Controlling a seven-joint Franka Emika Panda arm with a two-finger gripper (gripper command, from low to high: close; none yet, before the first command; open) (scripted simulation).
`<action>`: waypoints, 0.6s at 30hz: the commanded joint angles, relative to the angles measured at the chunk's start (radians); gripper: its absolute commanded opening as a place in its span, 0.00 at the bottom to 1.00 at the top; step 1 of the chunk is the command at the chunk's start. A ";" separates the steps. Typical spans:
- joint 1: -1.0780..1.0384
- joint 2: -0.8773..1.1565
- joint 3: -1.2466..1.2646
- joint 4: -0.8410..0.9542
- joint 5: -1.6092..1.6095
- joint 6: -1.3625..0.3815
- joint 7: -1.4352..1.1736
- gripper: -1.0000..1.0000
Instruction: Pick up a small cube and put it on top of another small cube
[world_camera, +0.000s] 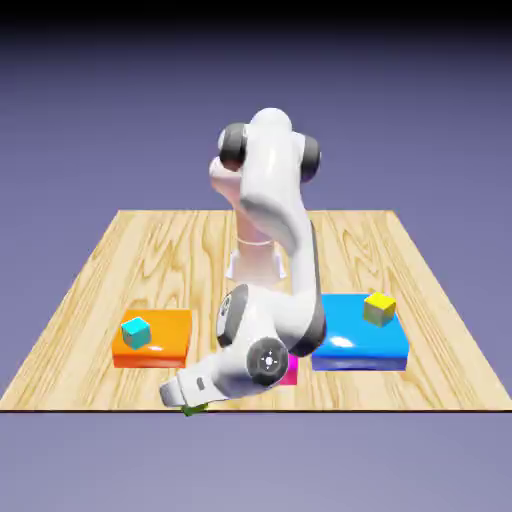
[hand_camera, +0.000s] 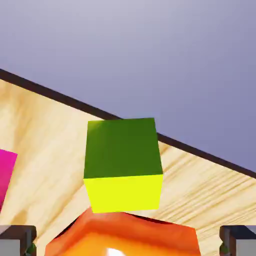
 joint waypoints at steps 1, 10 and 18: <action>0.004 0.036 -0.006 0.036 -0.007 -0.037 -0.012 0.50; 0.002 0.095 -0.023 -0.052 -0.037 0.012 -0.003 0.50; 0.012 0.126 -0.023 0.104 -0.028 -0.113 -0.037 0.00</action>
